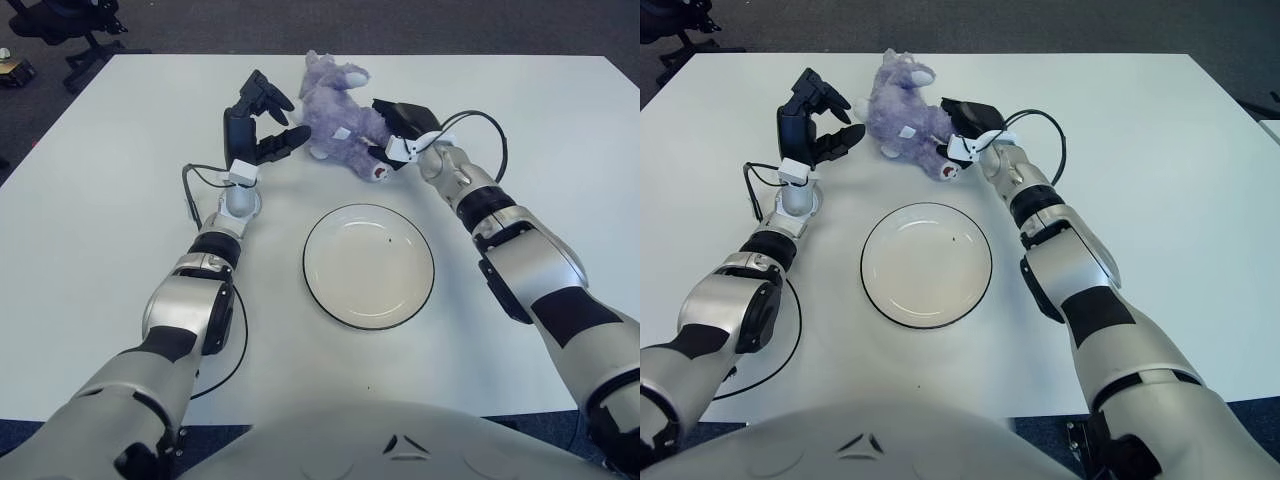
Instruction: Put the doll into the plate.
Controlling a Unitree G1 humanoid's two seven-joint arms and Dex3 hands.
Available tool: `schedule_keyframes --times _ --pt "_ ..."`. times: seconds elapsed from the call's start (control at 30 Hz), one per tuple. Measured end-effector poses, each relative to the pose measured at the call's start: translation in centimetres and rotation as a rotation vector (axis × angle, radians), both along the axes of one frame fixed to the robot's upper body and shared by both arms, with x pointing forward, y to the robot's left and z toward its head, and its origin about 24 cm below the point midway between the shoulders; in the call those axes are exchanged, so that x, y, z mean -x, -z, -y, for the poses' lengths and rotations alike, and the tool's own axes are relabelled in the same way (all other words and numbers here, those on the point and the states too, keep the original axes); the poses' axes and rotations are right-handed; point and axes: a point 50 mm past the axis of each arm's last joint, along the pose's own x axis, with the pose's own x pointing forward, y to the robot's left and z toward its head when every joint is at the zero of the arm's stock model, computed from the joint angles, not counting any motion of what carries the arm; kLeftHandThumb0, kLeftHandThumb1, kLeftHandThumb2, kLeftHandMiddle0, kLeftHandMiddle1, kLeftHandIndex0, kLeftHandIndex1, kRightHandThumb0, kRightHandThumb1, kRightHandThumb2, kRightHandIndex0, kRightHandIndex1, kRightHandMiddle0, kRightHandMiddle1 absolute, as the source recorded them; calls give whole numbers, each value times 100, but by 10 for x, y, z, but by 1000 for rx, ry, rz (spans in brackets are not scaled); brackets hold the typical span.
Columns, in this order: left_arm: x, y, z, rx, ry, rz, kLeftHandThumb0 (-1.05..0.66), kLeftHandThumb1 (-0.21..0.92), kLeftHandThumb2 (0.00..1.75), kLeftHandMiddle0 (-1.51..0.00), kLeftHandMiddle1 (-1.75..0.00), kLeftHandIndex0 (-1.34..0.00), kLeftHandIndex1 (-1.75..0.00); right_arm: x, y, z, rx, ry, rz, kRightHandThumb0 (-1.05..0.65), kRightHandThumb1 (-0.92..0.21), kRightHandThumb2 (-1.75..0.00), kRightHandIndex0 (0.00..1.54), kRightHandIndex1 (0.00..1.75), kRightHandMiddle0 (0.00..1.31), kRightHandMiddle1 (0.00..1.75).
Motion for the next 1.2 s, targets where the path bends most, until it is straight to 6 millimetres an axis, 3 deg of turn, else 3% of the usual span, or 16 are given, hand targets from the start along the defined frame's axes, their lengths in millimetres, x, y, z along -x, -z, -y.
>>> schedule_keyframes --times 0.37,0.6,0.83,1.07,1.2 --pt "0 1 3 -11 1 0 2 92 10 -79 -175 -60 -175 5 -12 21 145 -13 270 -37 -92 -58 97 175 76 175" --pt "0 2 4 -16 -5 -1 1 92 10 -80 -175 -60 -175 8 -16 40 294 -65 420 -35 -92 -61 99 175 75 175" --pt "0 3 6 -29 -8 -5 1 92 10 -80 -175 -60 -175 10 -32 59 429 -107 603 -34 -92 -61 99 175 75 175" --pt "0 4 8 -40 -8 -4 1 92 10 -81 -175 -60 -175 15 -44 76 408 -155 613 -35 -92 -58 99 175 77 175" --pt "0 4 8 -42 -19 -6 0 92 10 -81 -175 -61 -175 22 -48 83 313 -205 539 -35 -92 -56 99 175 77 175"
